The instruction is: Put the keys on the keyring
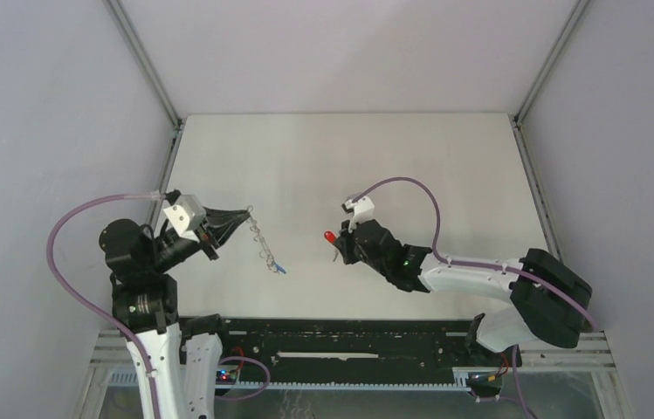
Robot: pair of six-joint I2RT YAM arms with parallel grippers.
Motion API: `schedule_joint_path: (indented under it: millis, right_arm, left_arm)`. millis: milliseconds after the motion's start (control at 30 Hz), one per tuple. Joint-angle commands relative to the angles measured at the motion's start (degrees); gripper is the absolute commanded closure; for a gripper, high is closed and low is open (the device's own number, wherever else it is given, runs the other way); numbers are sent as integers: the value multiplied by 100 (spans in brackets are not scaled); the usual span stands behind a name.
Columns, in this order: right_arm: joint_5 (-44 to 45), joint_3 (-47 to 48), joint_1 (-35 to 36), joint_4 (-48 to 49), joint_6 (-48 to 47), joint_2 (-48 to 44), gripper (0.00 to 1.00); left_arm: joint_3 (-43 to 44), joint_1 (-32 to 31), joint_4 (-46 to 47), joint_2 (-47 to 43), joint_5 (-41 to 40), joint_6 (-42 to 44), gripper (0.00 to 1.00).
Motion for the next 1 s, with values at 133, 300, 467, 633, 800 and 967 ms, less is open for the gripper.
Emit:
schedule_joint_path:
  millis: [133, 300, 467, 633, 800, 967]
  right_arm:
    - [-103, -23, -58, -276, 911, 273, 100]
    - [19, 108, -10, -378, 1152, 794, 100]
    - [316, 472, -47, -596, 1198, 1302, 97]
    - [290, 825, -93, -497, 940, 1599, 74]
    - [270, 941, -173, -471, 798, 1403, 34]
    - [218, 904, -208, -710, 840, 1229, 26]
  left_arm:
    - [-421, -436, 92, 103, -39, 266, 100]
    - [-687, -532, 62, 30, -86, 291, 100]
    - [-920, -794, 52, 110, -339, 367, 100]
    - [-906, -859, 52, 254, -407, 382, 100]
    - [-820, -891, -76, 250, -360, 424, 100]
    - [-836, -894, -122, 212, -332, 477, 100]
